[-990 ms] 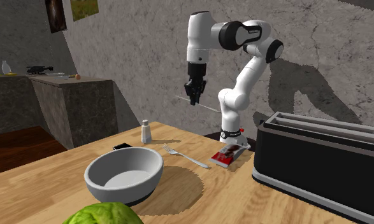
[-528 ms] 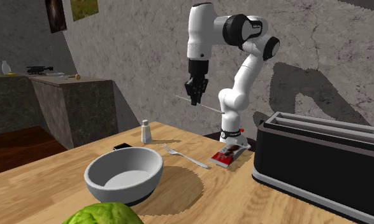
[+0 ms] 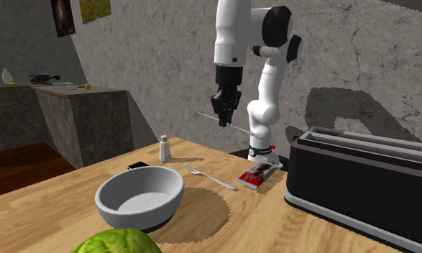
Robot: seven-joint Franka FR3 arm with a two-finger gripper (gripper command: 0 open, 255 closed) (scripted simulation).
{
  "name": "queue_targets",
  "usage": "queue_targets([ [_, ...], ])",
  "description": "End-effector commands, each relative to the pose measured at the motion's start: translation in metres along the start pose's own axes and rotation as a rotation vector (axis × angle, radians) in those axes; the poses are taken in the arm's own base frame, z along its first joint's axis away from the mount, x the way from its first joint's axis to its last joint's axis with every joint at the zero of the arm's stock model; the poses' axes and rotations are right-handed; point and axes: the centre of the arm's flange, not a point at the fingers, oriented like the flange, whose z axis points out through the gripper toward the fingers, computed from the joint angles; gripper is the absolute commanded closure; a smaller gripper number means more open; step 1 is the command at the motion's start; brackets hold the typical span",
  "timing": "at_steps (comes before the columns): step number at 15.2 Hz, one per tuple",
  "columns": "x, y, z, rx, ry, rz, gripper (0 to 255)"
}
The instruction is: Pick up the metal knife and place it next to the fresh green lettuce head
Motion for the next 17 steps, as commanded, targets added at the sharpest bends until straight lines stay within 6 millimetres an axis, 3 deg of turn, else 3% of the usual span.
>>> queue_targets([
  [1, -0.015, -0.022, 0.000, 0.002, -0.002, 0.004, 255],
  [13, -0.112, -0.143, -0.015, 0.002, -0.002, 0.004, 255],
  [17, -0.114, -0.144, 0.006, 0.002, -0.002, 0.004, 255],
])
